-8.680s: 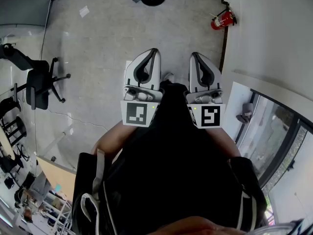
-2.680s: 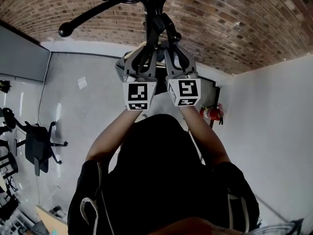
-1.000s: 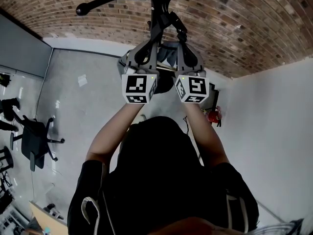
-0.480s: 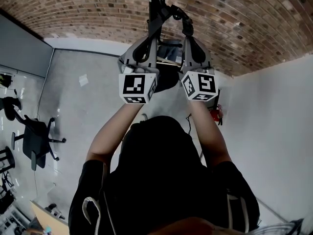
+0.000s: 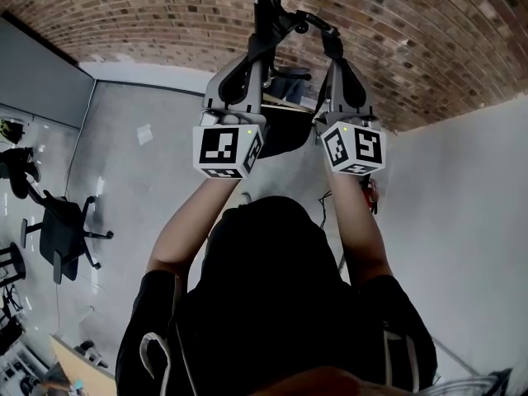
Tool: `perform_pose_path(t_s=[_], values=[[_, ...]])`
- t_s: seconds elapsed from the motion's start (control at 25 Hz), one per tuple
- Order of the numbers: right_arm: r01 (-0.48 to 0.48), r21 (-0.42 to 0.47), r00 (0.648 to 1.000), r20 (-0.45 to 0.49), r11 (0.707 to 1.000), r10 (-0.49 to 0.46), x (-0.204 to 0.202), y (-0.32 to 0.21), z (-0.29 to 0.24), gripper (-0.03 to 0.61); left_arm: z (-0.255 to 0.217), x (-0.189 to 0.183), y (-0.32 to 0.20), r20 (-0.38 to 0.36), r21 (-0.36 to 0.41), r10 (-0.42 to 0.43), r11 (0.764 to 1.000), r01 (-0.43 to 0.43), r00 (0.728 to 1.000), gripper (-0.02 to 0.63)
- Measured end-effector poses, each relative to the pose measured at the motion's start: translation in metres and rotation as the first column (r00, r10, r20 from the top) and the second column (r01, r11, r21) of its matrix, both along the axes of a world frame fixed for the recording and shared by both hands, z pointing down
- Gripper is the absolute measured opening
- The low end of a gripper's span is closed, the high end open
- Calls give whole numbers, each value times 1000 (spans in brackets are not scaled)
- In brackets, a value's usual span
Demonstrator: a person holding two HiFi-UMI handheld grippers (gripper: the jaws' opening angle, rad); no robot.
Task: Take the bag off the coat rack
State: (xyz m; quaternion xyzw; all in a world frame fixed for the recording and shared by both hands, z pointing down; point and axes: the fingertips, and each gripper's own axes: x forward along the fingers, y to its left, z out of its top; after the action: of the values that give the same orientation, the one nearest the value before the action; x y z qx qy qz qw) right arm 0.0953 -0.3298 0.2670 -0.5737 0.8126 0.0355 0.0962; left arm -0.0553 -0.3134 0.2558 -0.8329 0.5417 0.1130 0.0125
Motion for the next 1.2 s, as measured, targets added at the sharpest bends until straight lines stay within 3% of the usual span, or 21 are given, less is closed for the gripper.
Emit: perform_pose_path(t_s=[0.76, 1.2], values=[[-22, 103, 997, 71, 994, 14, 22, 39, -53, 23, -63, -9, 35, -101, 96, 10, 995, -1, 995, 23], [-44, 136, 994, 105, 990, 30, 41, 73, -75, 23, -78, -21, 60, -120, 138, 3, 990, 14, 993, 23]])
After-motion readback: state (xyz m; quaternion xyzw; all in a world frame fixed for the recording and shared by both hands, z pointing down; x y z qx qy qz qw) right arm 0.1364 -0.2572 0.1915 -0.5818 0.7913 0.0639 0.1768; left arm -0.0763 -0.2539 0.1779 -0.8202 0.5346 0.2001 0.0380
